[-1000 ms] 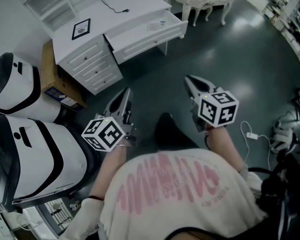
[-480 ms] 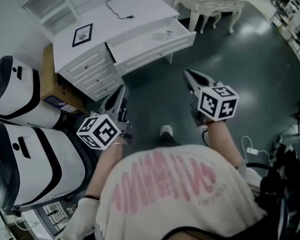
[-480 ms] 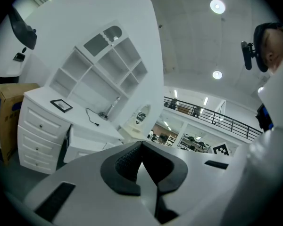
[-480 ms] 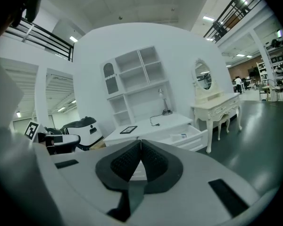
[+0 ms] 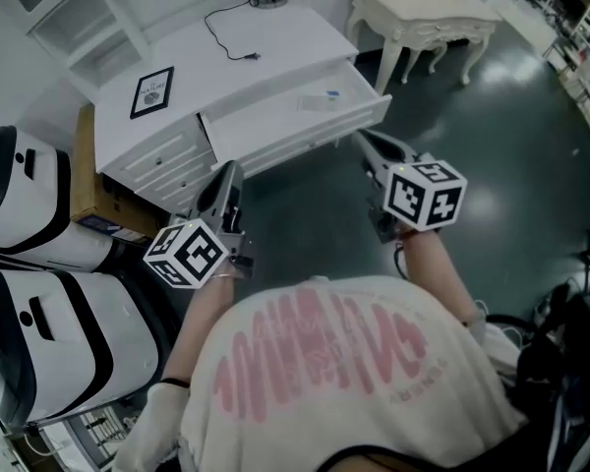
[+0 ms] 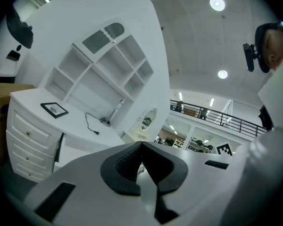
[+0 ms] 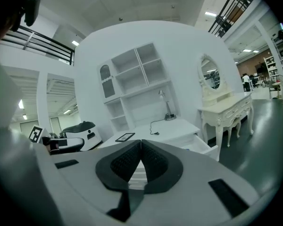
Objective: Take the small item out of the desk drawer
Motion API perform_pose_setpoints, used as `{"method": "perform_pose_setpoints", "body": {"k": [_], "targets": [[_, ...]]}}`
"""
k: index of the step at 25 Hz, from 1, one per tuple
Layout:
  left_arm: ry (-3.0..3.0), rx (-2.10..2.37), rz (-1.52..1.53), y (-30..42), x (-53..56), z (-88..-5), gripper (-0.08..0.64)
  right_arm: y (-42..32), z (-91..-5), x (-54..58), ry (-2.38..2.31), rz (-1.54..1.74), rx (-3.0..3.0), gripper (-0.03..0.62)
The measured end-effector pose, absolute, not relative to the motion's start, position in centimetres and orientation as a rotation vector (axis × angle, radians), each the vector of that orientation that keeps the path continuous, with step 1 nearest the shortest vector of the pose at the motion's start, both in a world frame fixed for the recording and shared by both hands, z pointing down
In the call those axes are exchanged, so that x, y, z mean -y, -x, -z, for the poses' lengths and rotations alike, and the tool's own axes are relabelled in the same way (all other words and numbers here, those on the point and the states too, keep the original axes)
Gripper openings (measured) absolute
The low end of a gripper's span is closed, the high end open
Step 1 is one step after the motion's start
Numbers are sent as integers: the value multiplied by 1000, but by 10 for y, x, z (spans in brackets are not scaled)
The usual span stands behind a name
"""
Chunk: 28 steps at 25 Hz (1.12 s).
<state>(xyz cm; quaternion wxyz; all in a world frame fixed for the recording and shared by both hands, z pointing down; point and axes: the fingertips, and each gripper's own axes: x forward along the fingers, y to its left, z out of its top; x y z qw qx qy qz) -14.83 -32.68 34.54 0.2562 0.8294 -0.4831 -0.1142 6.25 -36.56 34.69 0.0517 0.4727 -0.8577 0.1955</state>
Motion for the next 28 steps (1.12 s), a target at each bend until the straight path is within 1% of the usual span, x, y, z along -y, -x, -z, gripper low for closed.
{"method": "perform_pose_setpoints", "body": {"k": [5, 19, 28], "targets": [[-2221, 1338, 289, 137, 360, -359, 29, -76, -357, 403, -1425, -622, 2614, 17], [-2114, 1265, 153, 117, 423, -426, 29, -83, -434, 461, -1379, -846, 2481, 17], [-2052, 1258, 115, 121, 524, -460, 29, -78, -457, 557, -1357, -869, 2422, 17]]}}
